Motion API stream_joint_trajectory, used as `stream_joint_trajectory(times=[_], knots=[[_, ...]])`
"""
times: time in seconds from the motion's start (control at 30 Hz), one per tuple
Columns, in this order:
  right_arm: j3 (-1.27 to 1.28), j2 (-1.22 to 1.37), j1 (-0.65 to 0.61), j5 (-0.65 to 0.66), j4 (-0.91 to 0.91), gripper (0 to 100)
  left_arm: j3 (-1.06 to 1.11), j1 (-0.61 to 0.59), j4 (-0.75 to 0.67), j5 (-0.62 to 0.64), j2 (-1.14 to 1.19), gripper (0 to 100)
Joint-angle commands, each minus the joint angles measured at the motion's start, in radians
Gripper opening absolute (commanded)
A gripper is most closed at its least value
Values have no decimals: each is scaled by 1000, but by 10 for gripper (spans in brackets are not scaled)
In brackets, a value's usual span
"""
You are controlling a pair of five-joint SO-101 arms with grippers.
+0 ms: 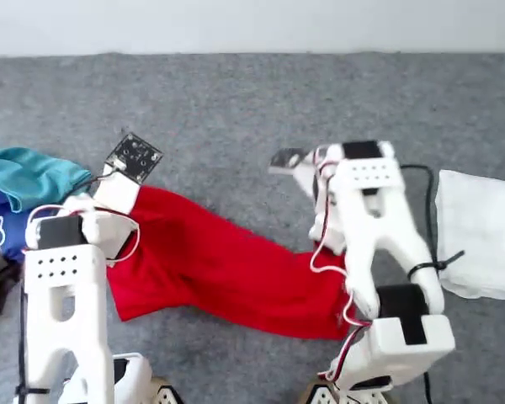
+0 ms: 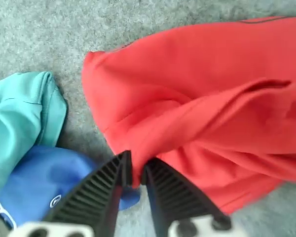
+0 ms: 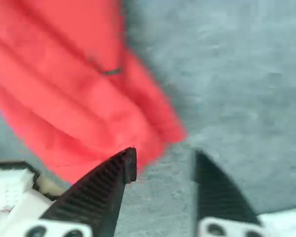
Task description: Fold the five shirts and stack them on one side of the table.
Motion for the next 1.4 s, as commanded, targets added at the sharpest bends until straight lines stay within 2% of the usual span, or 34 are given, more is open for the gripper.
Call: stream_joint_trajectory(times=[0.0, 0.17, 0.3, 0.4, 0.6, 0.8, 0.97, 1.37], knots=[[-184, 21, -25, 17, 139, 264, 19, -11, -55, -6, -6, 15], [-172, 5, -105, 18, 177, 173, 44, -68, -97, -6, -6, 15], [-63, -13, -189, 15, 177, 94, 44, -121, -117, -6, -6, 15], [34, -8, -255, 15, 176, 74, 45, -132, -121, -6, -6, 15], [58, 42, -285, 20, 154, 85, 45, -127, -121, -6, -6, 15], [-41, 45, -251, 21, 173, 229, 45, -129, -118, -6, -6, 15], [-57, 54, -208, 141, 168, 231, 45, -129, -118, -6, -6, 15], [-61, 145, -168, 146, 131, 230, 45, -126, -117, -5, -6, 15]])
